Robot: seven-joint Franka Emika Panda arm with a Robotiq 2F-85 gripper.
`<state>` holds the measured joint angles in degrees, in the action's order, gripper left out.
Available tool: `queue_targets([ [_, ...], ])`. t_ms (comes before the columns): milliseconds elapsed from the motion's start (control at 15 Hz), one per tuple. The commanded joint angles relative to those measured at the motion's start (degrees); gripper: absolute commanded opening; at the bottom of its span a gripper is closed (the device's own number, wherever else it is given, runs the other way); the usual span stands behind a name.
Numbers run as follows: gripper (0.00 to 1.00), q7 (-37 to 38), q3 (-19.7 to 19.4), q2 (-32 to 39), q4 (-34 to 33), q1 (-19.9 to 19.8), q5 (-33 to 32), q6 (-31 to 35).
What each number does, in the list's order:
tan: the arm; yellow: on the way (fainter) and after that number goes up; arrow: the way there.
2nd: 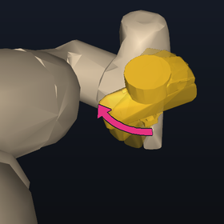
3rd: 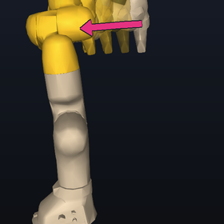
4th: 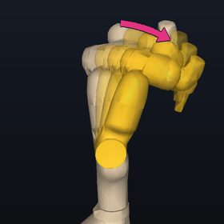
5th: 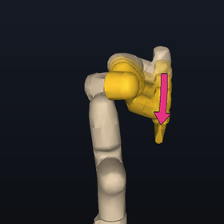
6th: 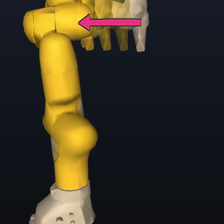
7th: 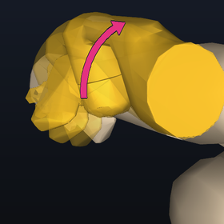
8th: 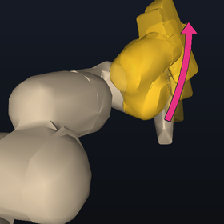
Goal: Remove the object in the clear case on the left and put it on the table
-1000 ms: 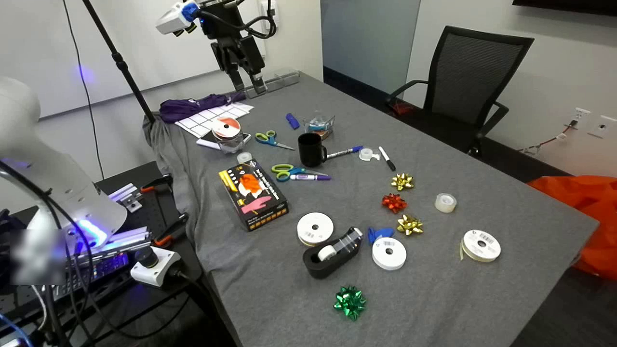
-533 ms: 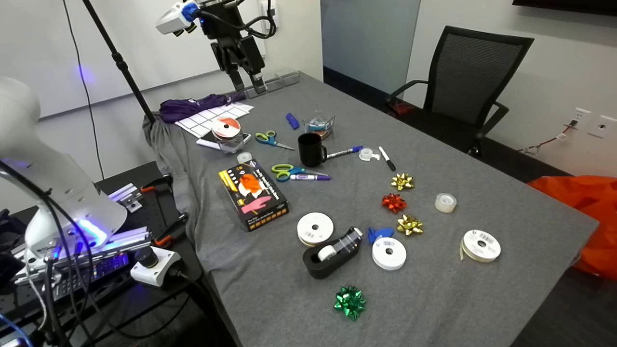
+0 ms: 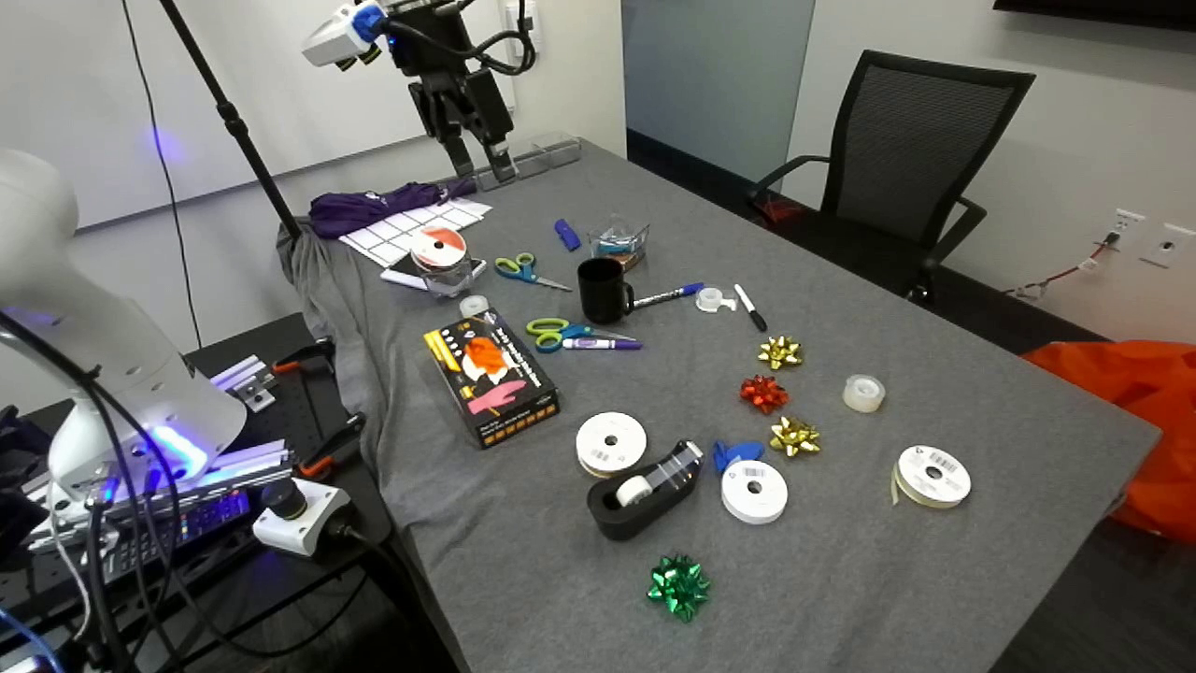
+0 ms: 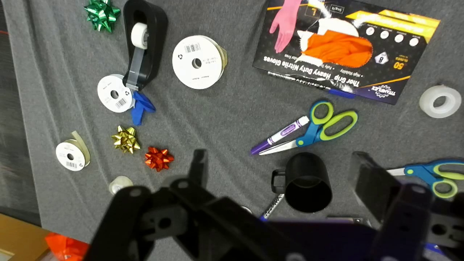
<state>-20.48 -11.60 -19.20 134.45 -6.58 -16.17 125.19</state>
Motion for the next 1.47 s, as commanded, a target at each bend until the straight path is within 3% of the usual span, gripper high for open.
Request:
queue_targets([
  [0, 1.0, -0.1, 0.4, 0.0, -0.1, -0.4, 0.2, -0.1],
  [400, 1.0, -0.9, 1.2, -0.7, 2.2, 0.2, -1.0, 2.0],
  [667, 1.0, -4.3, 1.2, -1.3, 5.3, 3.2, 4.3, 2.3],
  [1067, 1.0, -12.0, 0.2, -2.9, 12.1, 8.4, 20.3, 4.9],
  [1133, 1.0, -11.4, 0.9, -3.4, 13.3, 8.1, 19.9, 6.9],
  [1200, 1.0, -9.6, 1.4, -0.9, 9.5, 7.5, 18.4, 3.5],
  [1400, 1.0, -9.6, 1.3, -1.8, 11.5, 7.9, 18.7, 5.4],
])
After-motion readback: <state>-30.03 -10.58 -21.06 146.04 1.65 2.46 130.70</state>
